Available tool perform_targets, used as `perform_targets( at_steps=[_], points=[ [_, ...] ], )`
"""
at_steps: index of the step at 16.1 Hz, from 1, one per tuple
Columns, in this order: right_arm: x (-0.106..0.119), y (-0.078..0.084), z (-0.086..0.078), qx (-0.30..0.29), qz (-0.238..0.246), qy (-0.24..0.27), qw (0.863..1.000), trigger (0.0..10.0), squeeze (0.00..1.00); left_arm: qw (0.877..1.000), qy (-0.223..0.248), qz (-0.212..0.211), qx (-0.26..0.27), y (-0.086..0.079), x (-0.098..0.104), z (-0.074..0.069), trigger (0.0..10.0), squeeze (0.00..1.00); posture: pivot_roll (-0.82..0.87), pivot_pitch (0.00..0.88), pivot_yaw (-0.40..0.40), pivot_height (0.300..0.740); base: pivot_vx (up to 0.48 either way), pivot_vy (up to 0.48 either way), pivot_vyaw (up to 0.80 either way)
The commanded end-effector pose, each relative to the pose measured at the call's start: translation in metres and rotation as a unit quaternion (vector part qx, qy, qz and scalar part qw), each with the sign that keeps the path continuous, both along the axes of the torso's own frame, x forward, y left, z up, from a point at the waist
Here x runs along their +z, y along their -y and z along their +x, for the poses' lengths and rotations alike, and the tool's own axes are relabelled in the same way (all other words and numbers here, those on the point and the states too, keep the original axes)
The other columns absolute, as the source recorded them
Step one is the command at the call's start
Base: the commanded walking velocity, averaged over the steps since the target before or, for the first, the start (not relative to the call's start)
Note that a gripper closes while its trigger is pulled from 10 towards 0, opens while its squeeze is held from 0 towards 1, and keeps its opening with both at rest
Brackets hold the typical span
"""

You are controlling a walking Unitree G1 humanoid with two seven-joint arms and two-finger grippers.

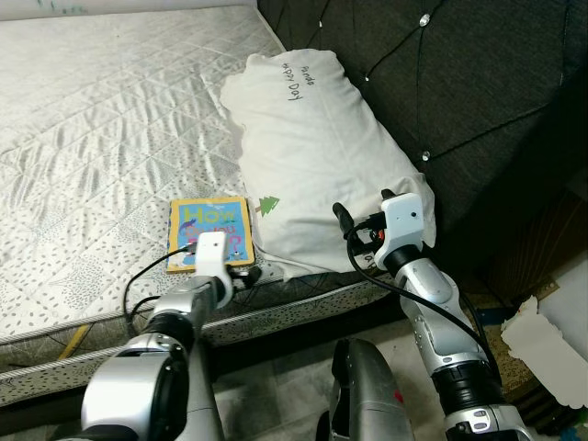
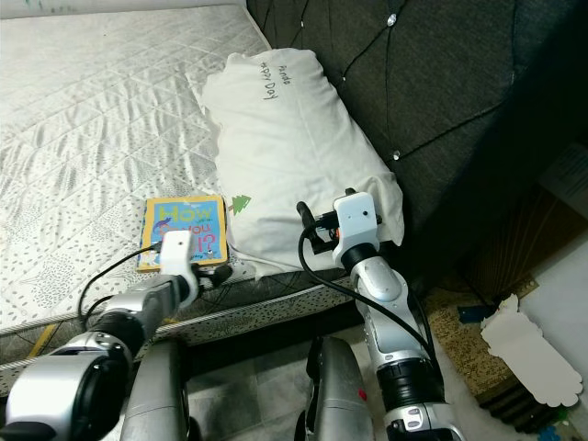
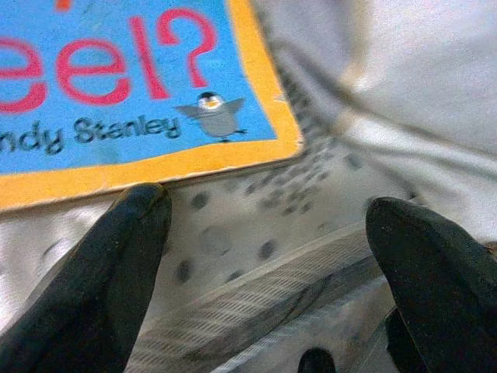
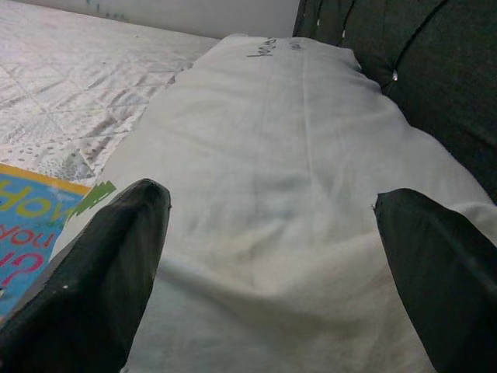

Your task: Clean up the room

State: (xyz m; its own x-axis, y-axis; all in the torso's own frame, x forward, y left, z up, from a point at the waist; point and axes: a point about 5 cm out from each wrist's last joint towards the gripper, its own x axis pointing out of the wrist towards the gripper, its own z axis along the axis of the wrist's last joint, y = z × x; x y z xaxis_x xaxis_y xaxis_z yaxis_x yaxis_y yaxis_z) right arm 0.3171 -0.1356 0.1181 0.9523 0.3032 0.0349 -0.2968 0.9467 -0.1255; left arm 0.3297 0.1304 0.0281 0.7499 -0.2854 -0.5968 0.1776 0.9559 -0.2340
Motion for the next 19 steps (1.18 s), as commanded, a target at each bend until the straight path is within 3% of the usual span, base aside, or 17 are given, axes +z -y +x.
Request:
perform_targets(
  at_steps=[1, 2, 5, 6, 8, 10, 11, 15, 16, 18, 19],
  points=[
    [0.003, 0.001, 0.003, -0.002, -0.001, 0.004, 1.000, 10.0, 0.00, 0.999, 0.028, -0.003, -0.016, 0.006, 0.012, 0.008, 10.0, 1.00, -0.05, 0.000, -0.044, 0.557, 0.000, 0.000, 0.00],
    [0.003, 0.001, 0.004, -0.003, -0.002, 0.005, 1.000, 10.0, 0.00, 0.999, 0.044, -0.012, -0.019, 0.009, 0.017, 0.010, 10.0, 1.00, -0.05, 0.000, -0.046, 0.557, 0.000, 0.000, 0.00],
    [0.008, -0.008, 0.011, 0.007, 0.010, 0.013, 1.000, 10.0, 0.00, 0.983, 0.180, -0.030, 0.016, 0.008, 0.054, 0.019, 10.0, 1.00, -0.02, 0.000, -0.058, 0.557, 0.000, 0.000, 0.00],
    [0.009, -0.009, 0.013, 0.008, 0.011, 0.013, 1.000, 10.0, 0.00, 0.980, 0.192, -0.037, 0.022, 0.007, 0.059, 0.018, 10.0, 1.00, -0.01, 0.000, -0.061, 0.557, 0.000, 0.000, 0.00],
    [0.011, -0.019, 0.020, 0.018, 0.019, 0.017, 1.000, 10.0, 0.00, 0.966, 0.255, -0.036, 0.026, 0.002, 0.078, 0.000, 10.0, 1.00, 0.02, 0.000, -0.068, 0.557, 0.000, 0.000, 0.00],
    [0.013, -0.024, 0.023, 0.024, 0.023, 0.020, 0.999, 10.0, 0.00, 0.966, 0.257, -0.027, 0.016, -0.003, 0.077, -0.010, 10.0, 1.00, 0.03, 0.000, -0.072, 0.557, 0.000, 0.000, 0.00],
    [0.014, -0.029, 0.026, 0.029, 0.026, 0.021, 0.999, 10.0, 0.00, 0.971, 0.237, -0.020, 0.008, -0.008, 0.068, -0.024, 10.0, 1.00, 0.06, 0.000, -0.078, 0.557, 0.000, 0.000, 0.00],
    [0.015, -0.032, 0.031, 0.032, 0.029, 0.025, 0.999, 10.0, 0.00, 0.982, 0.190, 0.006, 0.011, -0.017, 0.059, -0.037, 10.0, 1.00, 0.06, 0.000, -0.082, 0.557, 0.000, 0.000, 0.00],
    [0.014, -0.032, 0.031, 0.031, 0.030, 0.024, 0.999, 10.0, 0.00, 0.983, 0.179, 0.025, 0.018, -0.020, 0.057, -0.034, 10.0, 0.00, 0.06, 0.000, -0.082, 0.557, 0.000, 0.000, 0.00],
    [0.014, -0.032, 0.032, 0.032, 0.030, 0.025, 0.999, 10.0, 0.00, 0.979, 0.199, 0.026, 0.027, -0.019, 0.065, -0.026, 10.0, 0.00, 0.05, 0.000, -0.080, 0.557, 0.000, 0.000, 0.00],
    [0.014, -0.032, 0.033, 0.032, 0.031, 0.026, 0.999, 10.0, 0.00, 0.973, 0.229, 0.005, 0.037, -0.017, 0.077, -0.023, 10.0, 0.00, 0.05, 0.000, -0.080, 0.557, 0.000, 0.000, 0.00]
  ],
)
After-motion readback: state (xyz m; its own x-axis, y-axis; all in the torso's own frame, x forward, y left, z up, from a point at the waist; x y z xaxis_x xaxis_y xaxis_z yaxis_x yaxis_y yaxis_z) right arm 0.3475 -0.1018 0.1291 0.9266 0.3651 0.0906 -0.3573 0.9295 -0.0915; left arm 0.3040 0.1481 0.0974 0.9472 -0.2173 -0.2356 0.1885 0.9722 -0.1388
